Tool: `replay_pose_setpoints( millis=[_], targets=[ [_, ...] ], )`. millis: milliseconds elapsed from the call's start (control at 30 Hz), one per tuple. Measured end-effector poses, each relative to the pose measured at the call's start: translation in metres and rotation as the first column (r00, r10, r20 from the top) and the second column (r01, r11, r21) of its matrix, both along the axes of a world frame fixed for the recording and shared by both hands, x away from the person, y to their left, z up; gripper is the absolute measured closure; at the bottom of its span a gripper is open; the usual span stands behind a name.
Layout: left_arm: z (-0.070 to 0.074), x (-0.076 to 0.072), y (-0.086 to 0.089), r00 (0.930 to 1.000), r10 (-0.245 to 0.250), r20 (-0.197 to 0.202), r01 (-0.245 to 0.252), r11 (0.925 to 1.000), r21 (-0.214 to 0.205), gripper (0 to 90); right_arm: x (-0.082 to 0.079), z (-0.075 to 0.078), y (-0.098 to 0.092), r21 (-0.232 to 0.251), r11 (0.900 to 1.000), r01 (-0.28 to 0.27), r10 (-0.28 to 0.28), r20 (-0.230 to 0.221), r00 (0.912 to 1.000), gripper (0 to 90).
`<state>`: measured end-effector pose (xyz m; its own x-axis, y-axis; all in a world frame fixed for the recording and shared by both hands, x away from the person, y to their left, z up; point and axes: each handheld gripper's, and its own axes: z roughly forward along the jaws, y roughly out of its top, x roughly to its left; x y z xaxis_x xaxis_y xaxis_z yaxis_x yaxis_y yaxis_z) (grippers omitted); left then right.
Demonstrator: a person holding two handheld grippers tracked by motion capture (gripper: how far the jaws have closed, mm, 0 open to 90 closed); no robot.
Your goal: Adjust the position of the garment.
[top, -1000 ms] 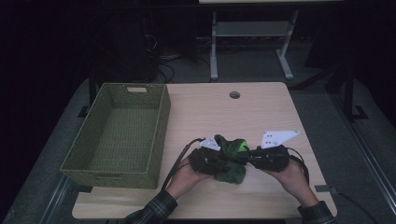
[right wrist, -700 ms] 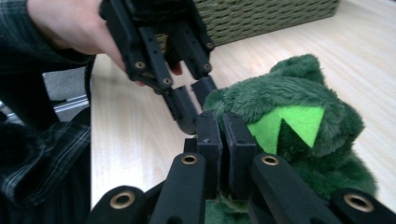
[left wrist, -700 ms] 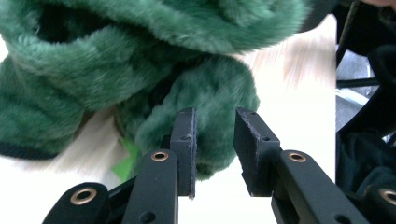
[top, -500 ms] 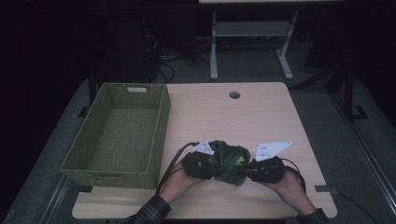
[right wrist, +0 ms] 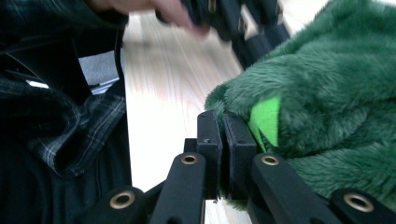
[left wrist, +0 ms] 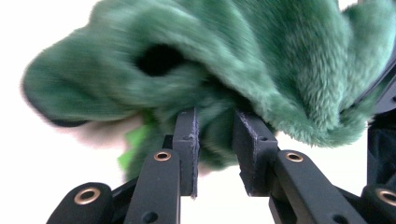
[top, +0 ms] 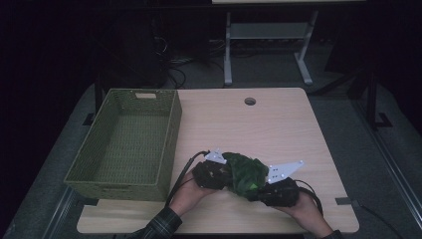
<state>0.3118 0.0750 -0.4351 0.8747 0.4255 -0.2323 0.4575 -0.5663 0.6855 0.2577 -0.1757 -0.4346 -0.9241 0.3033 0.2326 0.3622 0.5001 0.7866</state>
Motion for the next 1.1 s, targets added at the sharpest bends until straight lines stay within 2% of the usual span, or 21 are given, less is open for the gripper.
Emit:
replay_pose_setpoints(
  millis=[67, 100, 200, 400, 500, 600, 667, 833, 900, 933, 1000, 1100],
  targets=[
    [0.006, 0.002, 0.005, 0.9997, 0.021, 0.008, -0.021, 0.9997, -0.011, 70.6, 0.000, -0.003, 0.000, -0.011, 0.9999, 0.001, -0.001, -0.010, 0.9999, 86.4],
    [0.009, 0.003, 0.008, 0.9997, 0.016, 0.019, -0.016, 0.9998, -0.007, 70.6, 0.000, -0.005, 0.000, -0.011, 0.9999, 0.002, -0.002, -0.011, 0.9999, 86.4],
    [0.017, 0.002, 0.010, 0.9989, 0.029, 0.036, -0.028, 0.9992, -0.029, 70.4, 0.001, -0.009, 0.001, -0.021, 0.9997, 0.007, -0.008, -0.020, 0.9998, 86.5],
    [0.029, 0.002, 0.014, 0.9971, 0.048, 0.059, -0.045, 0.9978, -0.047, 68.3, 0.001, -0.019, 0.006, -0.058, 0.9983, 0.012, -0.012, -0.003, 0.9999, 86.5],
    [0.036, 0.003, 0.018, 0.9949, 0.063, 0.079, -0.058, 0.9965, -0.060, 67.8, 0.002, -0.023, 0.010, -0.074, 0.9972, 0.005, -0.006, -0.017, 0.9998, 86.5],
    [0.040, 0.004, 0.019, 0.9941, 0.062, 0.089, -0.057, 0.9963, -0.064, 65.7, 0.003, -0.025, 0.012, -0.090, 0.9959, -0.004, 0.002, -0.016, 0.9999, 86.5],
    [0.044, 0.006, 0.013, 0.9943, 0.042, 0.098, -0.035, 0.9968, -0.072, 63.8, 0.004, -0.025, 0.012, -0.091, 0.9958, -0.004, 0.003, -0.014, 0.9999, 86.4],
    [0.044, 0.012, -0.007, 0.9912, 0.013, 0.132, -0.006, 0.9988, -0.048, 61.6, 0.004, -0.024, 0.011, -0.094, 0.9956, -0.004, 0.003, -0.014, 0.9999, 86.4],
    [0.042, 0.016, -0.010, 0.9912, 0.006, 0.132, -0.001, 0.9994, -0.034, 59.8, 0.004, -0.024, 0.011, -0.096, 0.9954, -0.005, 0.004, -0.017, 0.9998, 86.5],
    [0.038, 0.018, -0.014, 0.9948, 0.004, 0.101, -0.002, 0.9998, -0.020, 59.8, 0.004, -0.024, 0.011, -0.099, 0.9951, -0.005, 0.003, -0.021, 0.9998, 86.5],
    [0.026, 0.022, -0.017, 0.9952, -0.003, 0.097, 0.000, 0.9993, 0.037, 58.7, 0.004, -0.025, 0.010, -0.113, 0.9936, -0.008, 0.006, -0.020, 0.9998, 86.5],
    [0.018, 0.023, -0.014, 0.9967, 0.003, 0.081, -0.008, 0.9979, 0.065, 59.0, 0.005, -0.025, 0.007, -0.124, 0.9923, -0.010, 0.008, -0.017, 0.9998, 86.4]
  ],
)
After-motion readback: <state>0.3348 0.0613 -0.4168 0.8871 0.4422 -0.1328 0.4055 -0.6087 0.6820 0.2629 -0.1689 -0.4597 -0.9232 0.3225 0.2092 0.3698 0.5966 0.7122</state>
